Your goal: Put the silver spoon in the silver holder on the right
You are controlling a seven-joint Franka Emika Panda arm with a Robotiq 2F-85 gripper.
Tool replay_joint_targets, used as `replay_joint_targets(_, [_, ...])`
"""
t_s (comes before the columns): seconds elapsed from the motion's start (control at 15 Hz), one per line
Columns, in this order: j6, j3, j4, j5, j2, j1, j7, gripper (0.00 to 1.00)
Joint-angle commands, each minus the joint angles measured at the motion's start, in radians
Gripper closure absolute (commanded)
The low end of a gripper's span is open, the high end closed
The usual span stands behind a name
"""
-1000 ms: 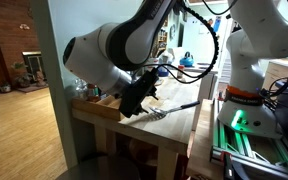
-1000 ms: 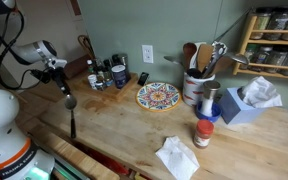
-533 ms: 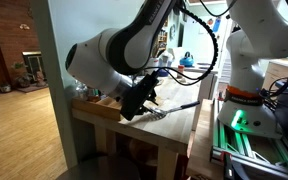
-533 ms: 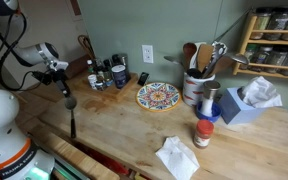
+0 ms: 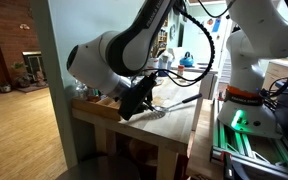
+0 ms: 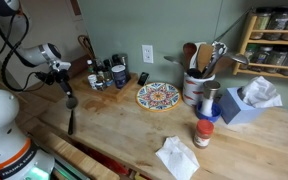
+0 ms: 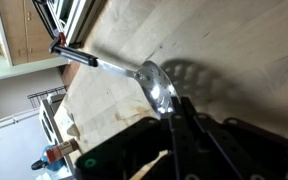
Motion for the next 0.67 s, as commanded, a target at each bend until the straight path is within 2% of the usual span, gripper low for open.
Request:
replay_joint_targets(0.0, [-0.02,0.0,-0.006,-0.014,-0.056,0.012,0.006,0.99])
replay_joint_targets(0.27, [-0.087,0.015,-0.012,-0.074,-0.188,0.015,-0.01,0.99])
replay_joint_targets(0.6, [-0.121,0.042,-0.03,-0.11,-0.416,-0.033,-0.068,0.99])
